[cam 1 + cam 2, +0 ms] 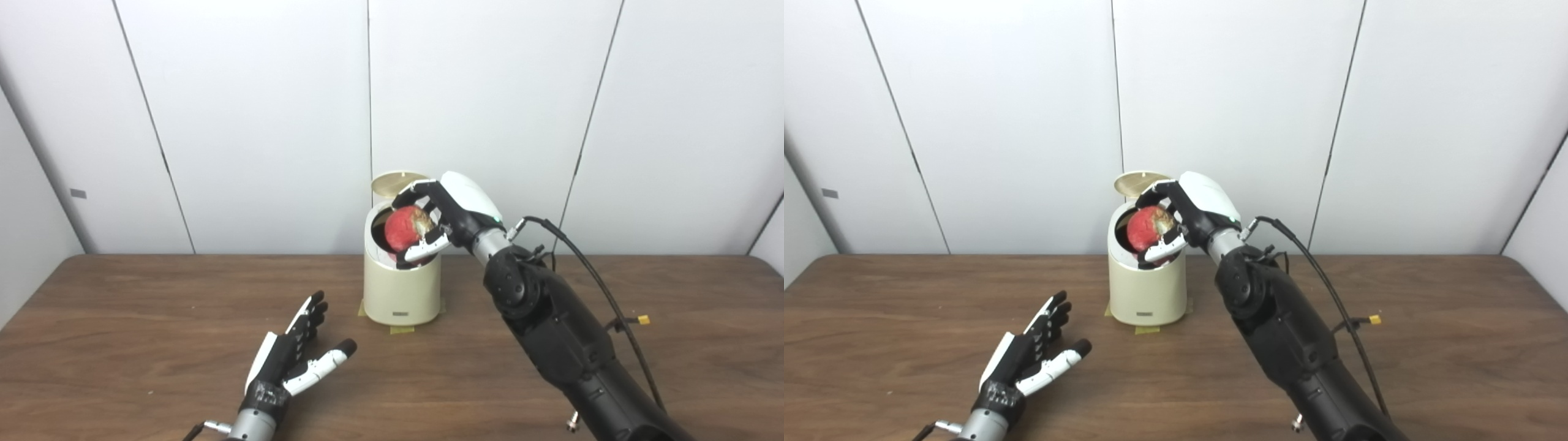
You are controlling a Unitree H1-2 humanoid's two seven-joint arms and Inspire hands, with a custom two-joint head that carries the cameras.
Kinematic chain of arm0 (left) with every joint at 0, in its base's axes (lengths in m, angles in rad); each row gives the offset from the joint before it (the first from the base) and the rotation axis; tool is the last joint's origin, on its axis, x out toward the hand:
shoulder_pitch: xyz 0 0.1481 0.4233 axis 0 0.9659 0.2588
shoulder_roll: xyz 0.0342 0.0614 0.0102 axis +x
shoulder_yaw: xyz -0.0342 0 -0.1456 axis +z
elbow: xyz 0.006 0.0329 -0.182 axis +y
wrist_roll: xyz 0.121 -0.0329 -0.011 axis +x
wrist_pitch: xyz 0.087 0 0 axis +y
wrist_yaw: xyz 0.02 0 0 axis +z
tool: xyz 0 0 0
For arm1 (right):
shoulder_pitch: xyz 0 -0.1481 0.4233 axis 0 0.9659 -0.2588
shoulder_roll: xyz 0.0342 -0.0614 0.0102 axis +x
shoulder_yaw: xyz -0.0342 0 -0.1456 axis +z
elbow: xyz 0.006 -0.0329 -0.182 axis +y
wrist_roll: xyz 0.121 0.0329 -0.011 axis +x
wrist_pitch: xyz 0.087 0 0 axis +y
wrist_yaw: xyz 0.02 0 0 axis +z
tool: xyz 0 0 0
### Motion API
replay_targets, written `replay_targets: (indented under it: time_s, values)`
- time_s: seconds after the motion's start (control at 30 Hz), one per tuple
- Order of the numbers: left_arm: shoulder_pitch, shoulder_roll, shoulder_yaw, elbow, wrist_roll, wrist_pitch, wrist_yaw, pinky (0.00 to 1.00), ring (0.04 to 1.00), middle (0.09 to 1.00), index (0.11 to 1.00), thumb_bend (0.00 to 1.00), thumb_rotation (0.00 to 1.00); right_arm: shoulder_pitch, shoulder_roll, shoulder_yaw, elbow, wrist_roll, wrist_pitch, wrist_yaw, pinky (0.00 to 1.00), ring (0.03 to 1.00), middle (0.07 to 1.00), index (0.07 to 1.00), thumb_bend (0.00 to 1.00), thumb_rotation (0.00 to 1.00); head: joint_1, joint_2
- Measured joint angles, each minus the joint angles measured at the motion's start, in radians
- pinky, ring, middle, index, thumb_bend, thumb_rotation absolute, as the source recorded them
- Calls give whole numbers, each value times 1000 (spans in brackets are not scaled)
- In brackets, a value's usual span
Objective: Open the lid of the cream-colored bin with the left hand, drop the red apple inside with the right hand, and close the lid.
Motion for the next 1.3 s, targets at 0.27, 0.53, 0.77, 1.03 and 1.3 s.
replay_targets:
  time_s: [0.27, 0.53, 0.77, 1.03, 1.3]
  values:
    - [0, 0, 0, 0, -9, 0, -6, 995, 975, 970, 1000, 817, 433, 6, -6, 2, -11, -2, -1, 12, 547, 729, 805, 716, 921, 171, 2, 2]
    - [0, 0, 0, 7, -15, -12, -8, 987, 974, 974, 1000, 808, 438, 10, -6, 1, -10, -1, -7, 8, 527, 700, 789, 712, 921, 168, 0, 2]
    - [-4, 0, -1, 17, -15, -23, -8, 999, 976, 969, 1000, 815, 449, 43, -7, -25, -63, 21, -6, 11, 487, 651, 777, 708, 858, 146, -3, 2]
    - [-7, 3, -1, 23, -15, -25, -8, 1000, 977, 968, 1000, 805, 440, 148, 4, -141, -271, 119, -30, -27, 430, 573, 709, 666, 837, 95, -3, -3]
    - [-12, 3, 2, 30, -22, -25, -11, 1000, 982, 971, 1000, 800, 434, 295, 20, -289, -491, 307, -67, -39, 432, 536, 699, 695, 821, 140, -9, -8]
